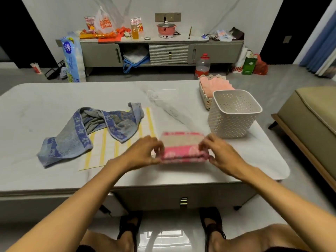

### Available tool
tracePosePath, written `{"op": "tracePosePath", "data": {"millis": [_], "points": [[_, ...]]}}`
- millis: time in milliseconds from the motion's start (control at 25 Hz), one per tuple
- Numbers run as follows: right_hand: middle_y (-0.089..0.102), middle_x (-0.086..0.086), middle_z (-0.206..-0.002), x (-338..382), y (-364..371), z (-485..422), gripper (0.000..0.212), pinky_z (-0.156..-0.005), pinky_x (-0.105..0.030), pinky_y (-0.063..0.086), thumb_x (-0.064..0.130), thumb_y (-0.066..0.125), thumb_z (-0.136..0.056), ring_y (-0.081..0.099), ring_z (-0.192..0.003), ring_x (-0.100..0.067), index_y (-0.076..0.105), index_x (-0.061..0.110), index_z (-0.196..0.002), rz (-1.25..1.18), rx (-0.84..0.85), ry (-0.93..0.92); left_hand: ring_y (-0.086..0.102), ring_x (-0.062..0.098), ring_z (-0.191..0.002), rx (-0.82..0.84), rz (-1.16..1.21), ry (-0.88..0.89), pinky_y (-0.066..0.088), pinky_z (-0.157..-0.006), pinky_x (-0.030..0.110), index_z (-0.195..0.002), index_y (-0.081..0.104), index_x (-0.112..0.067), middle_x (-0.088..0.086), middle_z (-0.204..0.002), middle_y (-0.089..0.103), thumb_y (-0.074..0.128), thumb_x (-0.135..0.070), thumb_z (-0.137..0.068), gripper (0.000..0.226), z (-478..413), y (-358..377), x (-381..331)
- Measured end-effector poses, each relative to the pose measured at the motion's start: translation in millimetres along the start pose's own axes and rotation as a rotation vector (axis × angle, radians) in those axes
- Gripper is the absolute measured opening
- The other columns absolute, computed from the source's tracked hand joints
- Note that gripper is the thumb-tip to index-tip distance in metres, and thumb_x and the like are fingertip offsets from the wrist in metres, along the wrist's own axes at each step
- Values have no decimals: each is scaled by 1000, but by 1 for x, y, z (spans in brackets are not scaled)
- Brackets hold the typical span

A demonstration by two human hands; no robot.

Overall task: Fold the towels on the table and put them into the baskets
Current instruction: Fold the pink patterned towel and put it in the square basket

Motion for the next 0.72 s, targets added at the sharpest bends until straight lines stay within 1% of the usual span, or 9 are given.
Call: {"op": "tracePosePath", "data": {"millis": [80, 200, 240, 320, 400, 480, 560, 640, 720], "points": [[51, 5, -110, -21, 31, 33, 36, -76, -34, 50, -2, 56, -78, 58, -101, -20, 60, 26, -100, -70, 137, 130, 51, 11, -94, 85, 79, -138, 44, -80, 32, -105, 61, -31, -11, -105, 51, 68, -44, -83, 27, 10, 34, 12], [60, -1, -113, -57, 41, 39, 25, -85, -31, 50, 13, 61, -89, 62, -99, -19, 58, 18, -113, -353, -43, 555, 59, 15, -95, -260, 248, -409, 46, -78, 31, -124, 54, -25, -3, -123, 51, 64, -39, -90, 38, 2, 25, 29], [63, -5, -113, -65, 48, 35, 32, -88, -35, 52, 22, 65, -89, 63, -100, -21, 56, 13, -118, -477, -50, 720, 62, 19, -96, -291, 276, -489, 48, -80, 33, -127, 52, -22, 2, -126, 53, 63, -38, -90, 42, -5, 25, 32], [68, -12, -107, -68, 66, 26, 39, -85, -41, 56, 29, 69, -85, 68, -92, -24, 56, 7, -114, -739, 16, 930, 62, 25, -103, -204, 314, -574, 50, -86, 37, -130, 48, -18, 10, -127, 57, 65, -37, -89, 49, -22, 40, 33], [71, -14, -90, -60, 71, 16, 27, -67, -35, 55, 20, 71, -85, 67, -74, -23, 61, 2, -102, -915, 60, 1012, 61, 26, -102, -82, 304, -583, 51, -87, 39, -129, 46, -16, 11, -123, 60, 69, -34, -84, 53, -32, 58, 28], [69, -9, -80, -51, 71, 10, 22, -57, -28, 51, 14, 71, -86, 64, -65, -20, 62, 2, -101, -1060, 69, 1032, 60, 24, -99, -67, 286, -585, 51, -85, 37, -127, 46, -15, 9, -121, 60, 72, -31, -82, 55, -33, 64, 27], [72, -10, -85, -42, 70, 1, 20, -61, -27, 54, 13, 67, -87, 68, -72, -20, 64, 3, -103, -1150, 82, 975, 58, 22, -94, -94, 315, -597, 51, -82, 35, -127, 46, -14, 7, -117, 60, 74, -27, -80, 56, -34, 62, 29], [73, -14, -95, -28, 63, -11, 22, -75, -35, 59, 10, 62, -87, 71, -85, -25, 63, 0, -106, -1217, 103, 910, 60, 22, -94, -92, 392, -623, 52, -82, 35, -129, 44, -15, 7, -114, 59, 76, -24, -79, 60, -33, 62, 27], [71, -15, -93, -14, 45, -23, 19, -80, -39, 59, 9, 58, -85, 70, -86, -27, 62, 1, -102, -1232, 105, 855, 63, 23, -98, -86, 606, -675, 53, -86, 36, -134, 39, -17, 6, -119, 58, 77, -23, -79, 67, -28, 63, 23]]}}
Point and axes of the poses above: each hand's wrist, its own z-axis away from the middle knuckle, its own y-axis out of the palm, x = y × z, the point moved 7 cm from there along -z, towards the middle knuckle
